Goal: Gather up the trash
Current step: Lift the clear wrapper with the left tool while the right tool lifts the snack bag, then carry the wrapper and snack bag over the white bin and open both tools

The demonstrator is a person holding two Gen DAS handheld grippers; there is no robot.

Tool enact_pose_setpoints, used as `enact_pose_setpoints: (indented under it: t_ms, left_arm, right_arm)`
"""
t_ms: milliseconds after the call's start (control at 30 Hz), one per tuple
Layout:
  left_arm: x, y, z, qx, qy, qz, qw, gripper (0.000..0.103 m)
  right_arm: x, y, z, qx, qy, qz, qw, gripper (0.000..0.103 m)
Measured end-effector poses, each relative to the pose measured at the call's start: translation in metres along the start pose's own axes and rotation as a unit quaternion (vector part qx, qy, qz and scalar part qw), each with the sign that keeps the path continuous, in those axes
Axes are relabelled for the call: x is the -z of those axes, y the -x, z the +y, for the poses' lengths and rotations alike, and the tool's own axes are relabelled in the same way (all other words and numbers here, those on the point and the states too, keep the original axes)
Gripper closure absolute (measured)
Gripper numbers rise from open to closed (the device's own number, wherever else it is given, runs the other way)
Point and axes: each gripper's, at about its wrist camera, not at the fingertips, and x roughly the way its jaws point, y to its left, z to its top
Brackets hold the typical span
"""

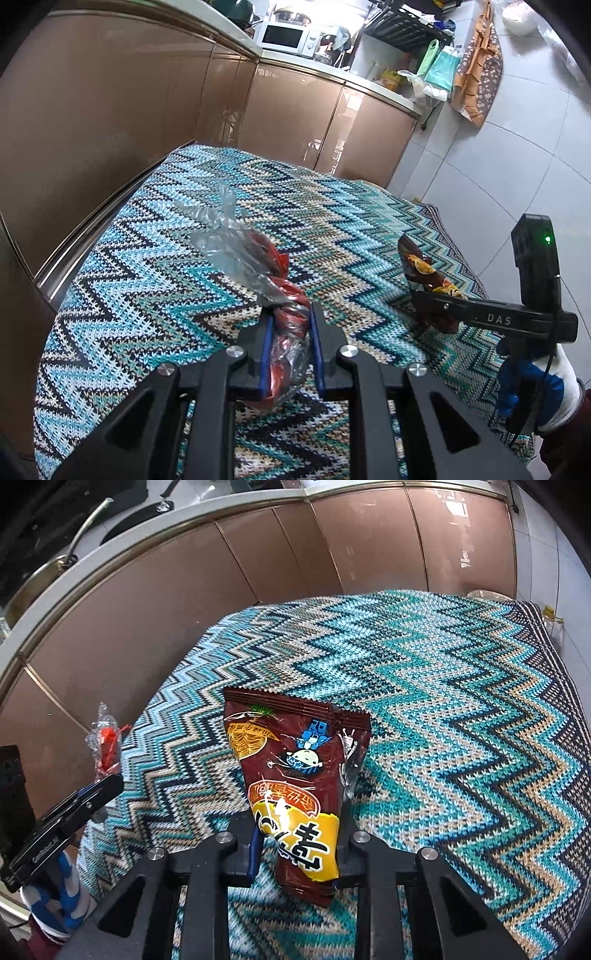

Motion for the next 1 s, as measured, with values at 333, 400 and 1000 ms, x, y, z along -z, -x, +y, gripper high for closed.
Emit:
enact_pose_setpoints:
  t_ms: [333,400,1000]
  left_arm:
    - [-0.003,0.030,-0.027,0.009,-0.026,-0.021,0.9994,0.086]
    - [-0.003,0.036,-0.034,0.009,-0.033,-0.024,0.9991,0.086]
    - [0.003,0.093,-0.114,0.005,-0.111,-0.061,0.9920,0.086]
  right_arm:
    - [0.011,0.059,0.017,-0.019,0.019,-0.053,0.998,0.080]
    - [0.015,0.072,0.019,-0.019,0.020,-0.064,0.998,0.080]
    - [0.058,0.168,0.015,0.025,0.018,-0.137,0.990,0.080]
